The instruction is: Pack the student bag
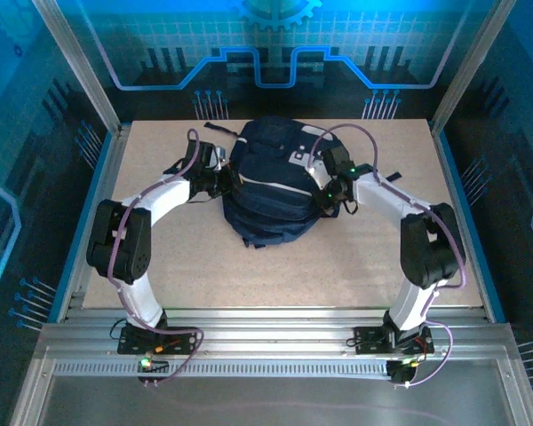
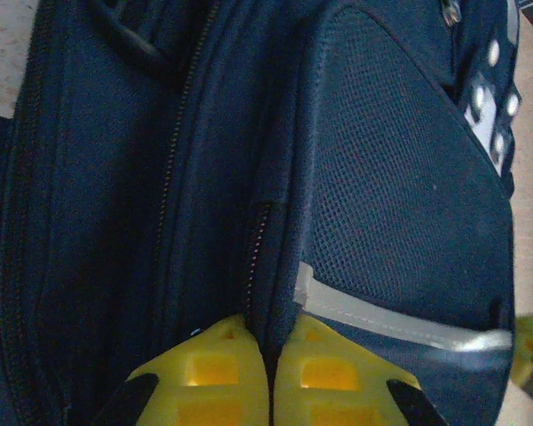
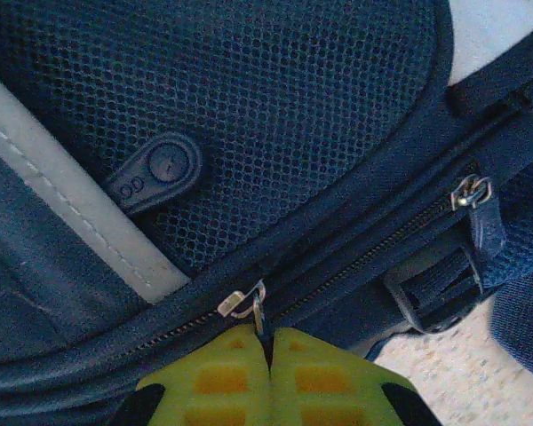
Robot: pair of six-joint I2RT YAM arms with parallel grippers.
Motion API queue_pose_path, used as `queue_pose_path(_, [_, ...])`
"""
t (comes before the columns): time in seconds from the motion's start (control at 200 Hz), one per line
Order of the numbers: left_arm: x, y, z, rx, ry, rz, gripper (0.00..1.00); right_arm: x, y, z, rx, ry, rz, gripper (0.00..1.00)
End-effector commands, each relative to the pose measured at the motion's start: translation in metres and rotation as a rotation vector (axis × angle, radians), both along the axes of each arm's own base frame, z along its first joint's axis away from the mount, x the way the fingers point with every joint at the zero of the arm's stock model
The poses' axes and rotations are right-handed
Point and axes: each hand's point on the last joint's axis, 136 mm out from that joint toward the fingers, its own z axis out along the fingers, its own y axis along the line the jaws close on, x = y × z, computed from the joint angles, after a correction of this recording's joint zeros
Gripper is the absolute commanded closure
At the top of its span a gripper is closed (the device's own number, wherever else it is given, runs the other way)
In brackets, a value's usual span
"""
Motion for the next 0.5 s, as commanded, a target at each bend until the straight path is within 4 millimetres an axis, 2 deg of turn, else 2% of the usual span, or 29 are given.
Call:
queue_pose_path(0.0, [0.010, 0.018, 0.016, 0.036, -0.052, -0.001, 1.00, 0.054, -0.063, 0.007, -0.163, -0.099, -0.069, 1.00])
queue_pose_path(0.055, [0.010, 0.019, 0.016, 0.032, -0.053, -0.003, 1.00, 0.063, -0.071, 0.006, -0.156, -0.091, -0.089, 1.00])
queue_pose_path(0.135, [0.012, 0.020, 0.017, 0.027, -0.054, 0.000, 1.00, 0.072, -0.072, 0.002, -0.138, -0.091, -0.091, 1.00])
queue_pose_path(0.315, [0.012, 0.020, 0.019, 0.019, -0.053, -0.004, 1.00, 0.075, -0.065, -0.002, -0.078, -0.084, -0.129, 0.99])
queue_pose_path(0.395, [0.012, 0.020, 0.021, 0.017, -0.057, -0.003, 1.00, 0.072, -0.057, 0.007, 0.017, -0.086, -0.170, 0.86])
queue_pose_path(0.495, [0.011, 0.018, 0.026, -0.014, -0.064, 0.010, 1.00, 0.064, -0.042, 0.025, 0.144, -0.093, -0.189, 0.52])
